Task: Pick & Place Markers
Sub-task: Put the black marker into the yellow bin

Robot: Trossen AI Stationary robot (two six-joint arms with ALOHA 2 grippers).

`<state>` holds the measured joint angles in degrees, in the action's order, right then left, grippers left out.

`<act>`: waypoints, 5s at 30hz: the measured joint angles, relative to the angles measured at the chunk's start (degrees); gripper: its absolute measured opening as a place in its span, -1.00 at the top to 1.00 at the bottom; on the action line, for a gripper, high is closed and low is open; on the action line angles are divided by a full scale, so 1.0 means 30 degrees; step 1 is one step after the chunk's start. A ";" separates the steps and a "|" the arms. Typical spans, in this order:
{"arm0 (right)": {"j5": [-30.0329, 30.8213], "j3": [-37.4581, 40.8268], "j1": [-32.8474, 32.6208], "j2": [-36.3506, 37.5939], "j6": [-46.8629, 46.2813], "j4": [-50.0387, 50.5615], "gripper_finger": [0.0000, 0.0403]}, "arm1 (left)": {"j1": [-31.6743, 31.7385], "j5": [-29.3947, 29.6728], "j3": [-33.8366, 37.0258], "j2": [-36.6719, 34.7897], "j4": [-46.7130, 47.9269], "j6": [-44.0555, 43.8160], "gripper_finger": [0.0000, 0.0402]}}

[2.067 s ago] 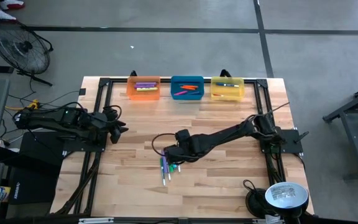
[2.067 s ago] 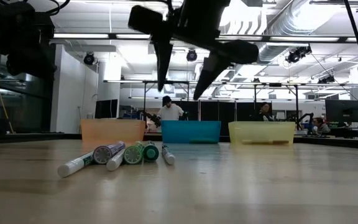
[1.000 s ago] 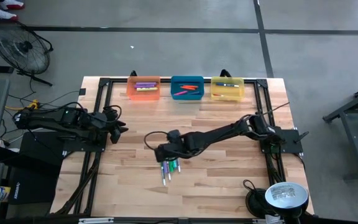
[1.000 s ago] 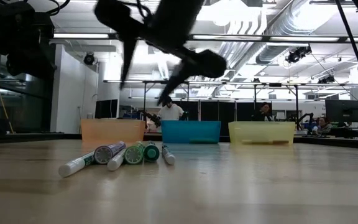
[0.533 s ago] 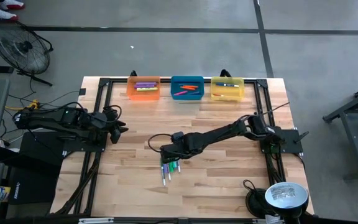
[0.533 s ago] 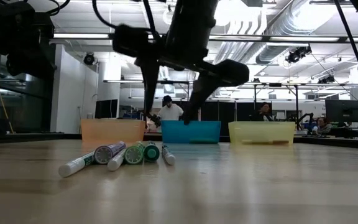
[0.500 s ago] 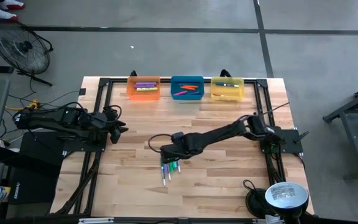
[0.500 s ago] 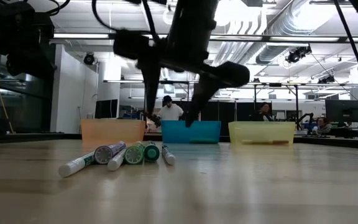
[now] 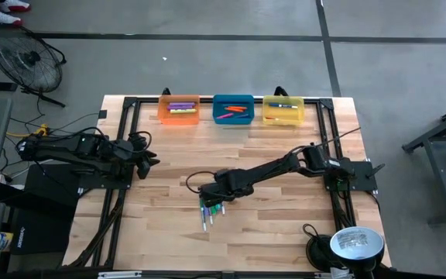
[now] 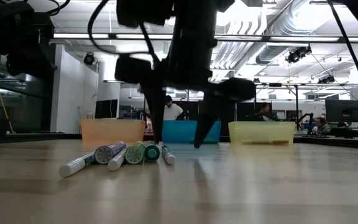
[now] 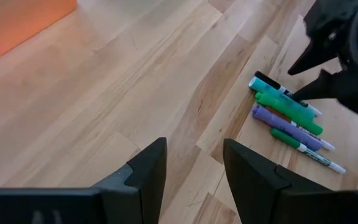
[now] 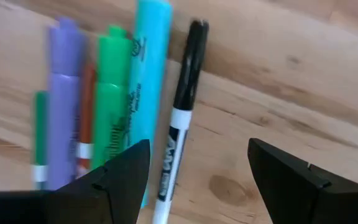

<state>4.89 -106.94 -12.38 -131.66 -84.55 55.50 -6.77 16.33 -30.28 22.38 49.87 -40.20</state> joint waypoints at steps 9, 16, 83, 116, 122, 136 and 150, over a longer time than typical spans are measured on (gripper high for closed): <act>-0.0633 -0.0007 -0.0018 -0.0384 -0.0153 0.0130 -0.28 | -0.0003 -0.0115 0.0000 0.0000 0.0000 0.0019 0.22; -0.1287 -0.0007 -0.0386 -0.0402 -0.0609 0.0985 -0.29 | 0.0003 -0.0115 0.0000 -0.0004 0.0006 0.0021 0.22; 0.0395 0.0001 -0.1398 -0.0371 0.1195 0.0736 0.94 | 0.0003 -0.0108 0.0000 -0.0001 0.0029 0.0013 0.22; 0.3270 -0.0058 0.3240 0.3644 0.8090 0.8281 0.94 | -0.0002 -0.0043 0.0007 0.0003 0.0049 -0.0008 0.22; 0.3370 -0.0080 0.5260 0.4169 1.1648 0.9567 0.94 | 0.0000 0.0095 0.0007 0.0000 0.0035 -0.0027 0.22; 0.5697 -0.0044 1.1295 0.4986 1.8326 1.1498 0.94 | 0.0001 0.0928 0.0007 0.0003 -0.0131 -0.0191 0.22; 0.5339 -0.0010 1.5930 0.4986 2.3016 1.1499 0.94 | 0.0003 0.1363 0.0007 0.0003 -0.0131 -0.0367 0.22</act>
<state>20.91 -106.96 35.41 -116.71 -15.51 90.00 -6.76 20.42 -30.26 22.39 49.47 -41.30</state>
